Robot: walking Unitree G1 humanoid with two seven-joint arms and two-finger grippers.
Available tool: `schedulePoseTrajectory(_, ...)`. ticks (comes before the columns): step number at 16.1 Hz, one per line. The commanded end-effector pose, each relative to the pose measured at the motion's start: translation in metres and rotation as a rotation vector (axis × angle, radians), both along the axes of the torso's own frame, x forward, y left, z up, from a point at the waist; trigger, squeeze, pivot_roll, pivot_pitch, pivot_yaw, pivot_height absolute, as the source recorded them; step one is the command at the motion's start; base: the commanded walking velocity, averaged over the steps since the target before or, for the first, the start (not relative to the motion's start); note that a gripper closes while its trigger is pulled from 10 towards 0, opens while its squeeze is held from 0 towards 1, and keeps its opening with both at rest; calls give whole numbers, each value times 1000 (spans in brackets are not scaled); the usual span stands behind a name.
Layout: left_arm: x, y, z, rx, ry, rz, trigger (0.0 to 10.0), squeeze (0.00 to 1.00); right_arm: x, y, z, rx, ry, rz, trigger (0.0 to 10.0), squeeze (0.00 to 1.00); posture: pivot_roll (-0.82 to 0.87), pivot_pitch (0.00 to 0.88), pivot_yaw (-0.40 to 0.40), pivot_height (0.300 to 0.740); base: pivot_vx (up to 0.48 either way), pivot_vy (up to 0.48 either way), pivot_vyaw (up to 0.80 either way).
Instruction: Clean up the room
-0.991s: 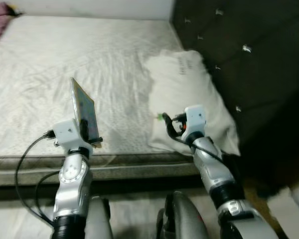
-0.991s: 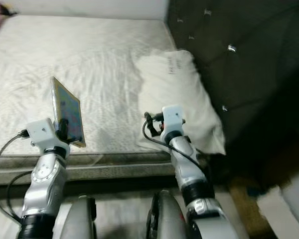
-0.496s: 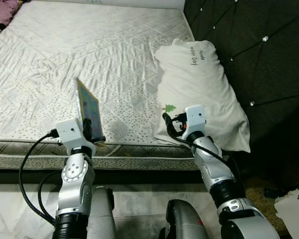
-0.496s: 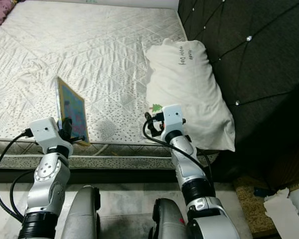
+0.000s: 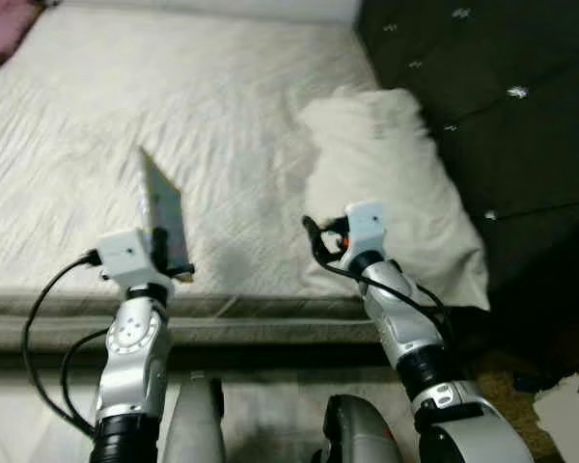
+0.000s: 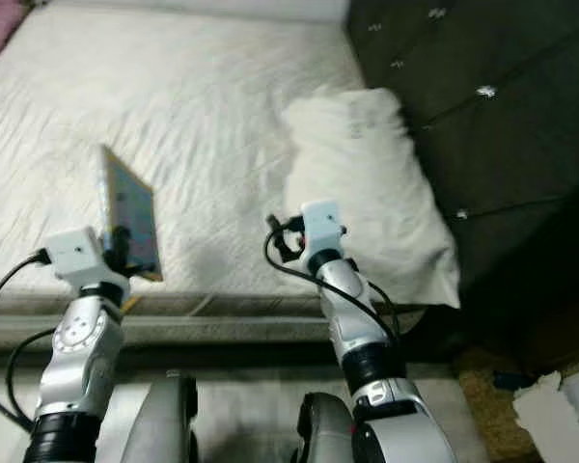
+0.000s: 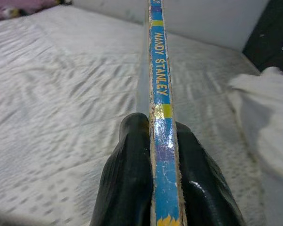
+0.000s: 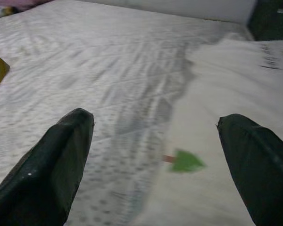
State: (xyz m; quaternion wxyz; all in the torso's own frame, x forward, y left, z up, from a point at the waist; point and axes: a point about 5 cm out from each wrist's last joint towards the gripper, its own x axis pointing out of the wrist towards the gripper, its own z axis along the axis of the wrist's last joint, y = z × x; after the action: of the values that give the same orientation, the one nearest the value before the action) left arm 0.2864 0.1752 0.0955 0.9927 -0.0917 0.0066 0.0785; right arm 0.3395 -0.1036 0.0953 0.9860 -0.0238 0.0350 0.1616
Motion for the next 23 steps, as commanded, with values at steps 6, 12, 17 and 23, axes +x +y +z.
schedulePoseTrajectory(6,4,-15,8,-32,-35,-57,10000,0,0,-10,-2,-15,8,-22,10000,0,40,80,-45,640,279,0,0)
schedulePoseTrajectory(12,14,-19,3,-78,20,-79,10000,0,0,-9,-2,-7,8,-11,10000,0,40,75,-47,595,0,0,0)
schedulePoseTrajectory(17,32,-18,5,-208,64,-95,10000,0,0,-12,-2,0,11,-23,10000,0,32,79,-49,595,0,0,0)
schedulePoseTrajectory(23,53,-13,5,-266,169,-172,10000,0,-1,-17,0,-6,-3,-55,10000,0,14,89,-53,595,0,0,0)
